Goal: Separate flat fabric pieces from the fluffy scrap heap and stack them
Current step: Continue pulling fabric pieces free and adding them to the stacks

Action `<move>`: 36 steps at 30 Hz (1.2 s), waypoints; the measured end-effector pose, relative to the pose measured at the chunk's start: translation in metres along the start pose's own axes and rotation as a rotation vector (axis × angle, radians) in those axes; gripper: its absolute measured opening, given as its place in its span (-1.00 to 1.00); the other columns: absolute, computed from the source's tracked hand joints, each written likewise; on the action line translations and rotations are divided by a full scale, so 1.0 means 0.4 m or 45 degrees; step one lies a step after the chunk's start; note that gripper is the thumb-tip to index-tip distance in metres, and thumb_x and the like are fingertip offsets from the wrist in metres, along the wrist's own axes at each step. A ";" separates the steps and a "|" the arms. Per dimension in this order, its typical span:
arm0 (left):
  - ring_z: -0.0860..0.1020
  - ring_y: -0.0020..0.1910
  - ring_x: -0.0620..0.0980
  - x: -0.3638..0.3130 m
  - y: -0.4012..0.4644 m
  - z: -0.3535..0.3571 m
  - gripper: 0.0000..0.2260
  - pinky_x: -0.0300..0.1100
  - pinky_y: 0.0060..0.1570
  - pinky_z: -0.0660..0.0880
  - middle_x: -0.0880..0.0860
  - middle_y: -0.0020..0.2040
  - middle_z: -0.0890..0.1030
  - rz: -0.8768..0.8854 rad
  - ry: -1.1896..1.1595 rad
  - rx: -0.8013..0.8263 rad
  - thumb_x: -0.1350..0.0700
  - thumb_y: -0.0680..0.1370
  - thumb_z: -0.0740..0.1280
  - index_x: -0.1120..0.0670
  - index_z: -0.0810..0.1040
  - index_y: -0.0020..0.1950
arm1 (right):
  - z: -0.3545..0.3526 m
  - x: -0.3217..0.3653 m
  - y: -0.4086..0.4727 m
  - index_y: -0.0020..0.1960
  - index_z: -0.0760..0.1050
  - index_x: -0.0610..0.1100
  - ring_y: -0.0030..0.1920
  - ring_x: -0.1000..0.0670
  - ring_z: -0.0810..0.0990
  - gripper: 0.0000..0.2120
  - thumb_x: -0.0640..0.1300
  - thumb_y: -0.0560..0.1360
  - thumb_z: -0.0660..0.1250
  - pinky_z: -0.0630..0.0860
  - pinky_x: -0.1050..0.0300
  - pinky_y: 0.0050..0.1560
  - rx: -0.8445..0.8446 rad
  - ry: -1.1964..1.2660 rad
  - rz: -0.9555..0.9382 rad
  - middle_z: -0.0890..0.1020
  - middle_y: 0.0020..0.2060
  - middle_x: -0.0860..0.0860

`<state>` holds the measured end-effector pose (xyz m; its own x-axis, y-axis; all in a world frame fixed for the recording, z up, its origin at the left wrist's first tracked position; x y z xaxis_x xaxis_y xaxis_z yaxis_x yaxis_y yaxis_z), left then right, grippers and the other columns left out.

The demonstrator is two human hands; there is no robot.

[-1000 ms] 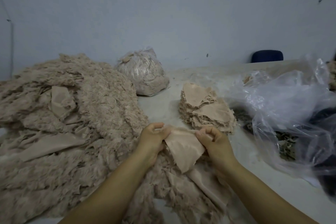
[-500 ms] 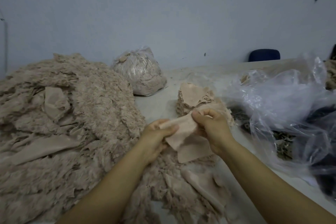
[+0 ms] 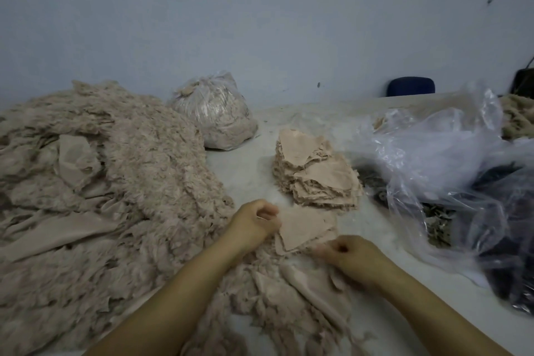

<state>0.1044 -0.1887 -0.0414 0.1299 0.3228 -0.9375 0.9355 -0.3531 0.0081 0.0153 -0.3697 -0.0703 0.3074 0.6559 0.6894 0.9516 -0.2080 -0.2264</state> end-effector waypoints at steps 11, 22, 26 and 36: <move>0.59 -0.03 -0.05 -0.011 -0.117 0.113 -0.52 -0.11 -0.02 0.56 0.08 0.07 0.58 -0.268 -0.291 0.623 -0.32 0.41 0.32 -0.02 0.50 0.16 | -0.021 0.134 -0.041 -0.21 0.42 -0.14 -0.48 0.16 0.33 -0.80 -0.12 0.56 0.30 0.28 0.34 -0.46 -0.147 0.686 -0.412 0.41 -0.52 0.16; 0.65 -0.11 0.10 -0.029 -0.093 0.043 -0.62 -0.12 -0.10 0.61 0.25 -0.02 0.65 -0.227 -0.990 0.294 0.29 0.32 0.44 0.31 0.55 0.12 | -0.010 0.164 -0.036 -0.10 0.50 -0.20 -0.45 0.08 0.50 -0.83 -0.23 0.36 0.45 0.45 0.28 -0.46 -0.020 1.256 -0.435 0.55 -0.40 -0.04; 0.65 -0.26 0.04 -0.030 -0.072 -0.008 -0.87 -0.15 -0.25 0.62 0.19 -0.20 0.68 -0.139 -1.016 0.016 0.26 0.42 0.38 0.26 0.57 -0.06 | 0.006 0.132 -0.028 -0.06 0.50 -0.22 -0.37 0.06 0.58 -0.80 -0.41 0.38 0.42 0.52 0.27 -0.36 0.015 1.271 -0.379 0.61 -0.37 -0.03; 0.61 -0.26 -0.02 -0.094 -0.040 0.007 -0.88 -0.18 -0.23 0.58 0.11 -0.21 0.67 0.077 -0.681 0.023 0.20 0.57 0.27 0.18 0.60 -0.07 | 0.063 0.150 0.010 0.13 0.59 -0.19 0.03 -0.13 0.66 -0.57 0.14 0.54 0.21 0.58 0.04 0.02 0.164 1.254 -0.270 0.68 0.00 -0.16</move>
<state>0.0838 -0.1975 -0.0072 -0.0062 -0.1890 -0.9820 0.9253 -0.3735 0.0660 0.0374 -0.3127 -0.0473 0.0552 -0.2313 0.9713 0.9970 -0.0393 -0.0660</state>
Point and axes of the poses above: each hand's wrist, its own y-axis towards the middle knuckle, its own z-axis out of the palm, x = y × z, the point moved 8 cm from there along y, towards the middle knuckle
